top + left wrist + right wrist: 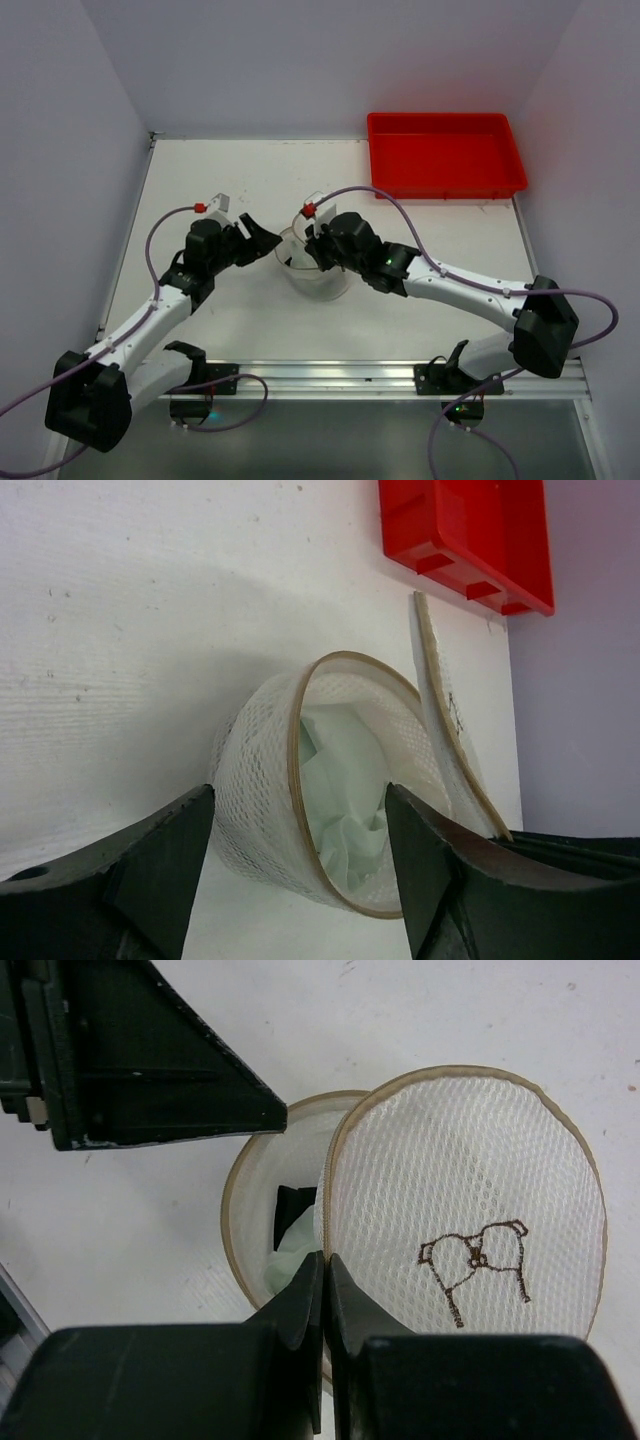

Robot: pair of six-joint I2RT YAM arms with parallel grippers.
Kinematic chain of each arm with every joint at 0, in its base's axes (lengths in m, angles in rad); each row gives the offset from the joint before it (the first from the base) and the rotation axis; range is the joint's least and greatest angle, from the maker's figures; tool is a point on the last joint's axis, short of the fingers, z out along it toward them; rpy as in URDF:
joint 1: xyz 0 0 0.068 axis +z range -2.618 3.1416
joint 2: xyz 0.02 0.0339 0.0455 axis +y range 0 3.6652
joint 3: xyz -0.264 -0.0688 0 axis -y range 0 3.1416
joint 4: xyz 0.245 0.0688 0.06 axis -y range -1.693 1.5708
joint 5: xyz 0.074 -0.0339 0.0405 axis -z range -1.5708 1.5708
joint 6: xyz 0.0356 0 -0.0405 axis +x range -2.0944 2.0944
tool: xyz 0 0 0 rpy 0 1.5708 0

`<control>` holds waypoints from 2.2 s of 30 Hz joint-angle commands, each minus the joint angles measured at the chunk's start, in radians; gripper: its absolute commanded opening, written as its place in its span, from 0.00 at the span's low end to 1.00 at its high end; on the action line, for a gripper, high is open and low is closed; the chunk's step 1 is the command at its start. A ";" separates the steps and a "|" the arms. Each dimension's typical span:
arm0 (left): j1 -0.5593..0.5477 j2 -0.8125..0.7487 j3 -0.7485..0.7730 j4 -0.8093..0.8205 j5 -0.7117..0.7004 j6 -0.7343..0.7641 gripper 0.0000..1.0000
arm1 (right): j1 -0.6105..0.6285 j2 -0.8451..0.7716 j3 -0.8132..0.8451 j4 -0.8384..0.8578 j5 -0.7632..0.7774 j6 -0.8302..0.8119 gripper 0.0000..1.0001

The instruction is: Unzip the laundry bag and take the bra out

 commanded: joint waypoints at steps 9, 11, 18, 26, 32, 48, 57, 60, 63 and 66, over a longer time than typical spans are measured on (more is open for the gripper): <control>-0.034 0.191 0.105 0.026 0.027 -0.003 0.26 | 0.003 -0.171 -0.125 0.137 0.135 0.167 0.00; -0.045 0.196 0.106 0.037 0.025 -0.001 0.08 | 0.003 -0.226 -0.177 0.160 0.166 0.191 0.00; -0.058 0.160 0.108 0.066 0.012 0.025 0.00 | 0.002 -0.510 -0.424 0.021 0.430 0.676 0.00; -0.058 0.149 0.157 0.068 0.030 0.133 0.00 | 0.003 -0.907 -0.576 -0.381 0.416 0.937 0.40; -0.059 0.159 0.227 0.021 0.056 0.241 0.00 | 0.003 -0.865 -0.365 -0.451 0.281 0.676 0.55; -0.073 0.102 0.277 -0.105 0.075 0.330 0.00 | 0.003 -0.149 0.011 -0.073 0.040 0.425 0.53; -0.084 0.079 0.244 -0.113 0.069 0.301 0.00 | 0.003 0.097 0.080 0.065 0.154 0.445 0.72; -0.084 0.074 0.237 -0.121 0.061 0.299 0.00 | 0.003 0.154 0.108 0.073 0.175 0.426 0.78; -0.085 0.070 0.231 -0.122 0.061 0.295 0.00 | 0.003 0.210 0.137 0.067 0.212 0.431 0.82; -0.084 0.061 0.226 -0.128 0.053 0.298 0.00 | 0.003 0.249 0.145 0.067 0.234 0.429 0.82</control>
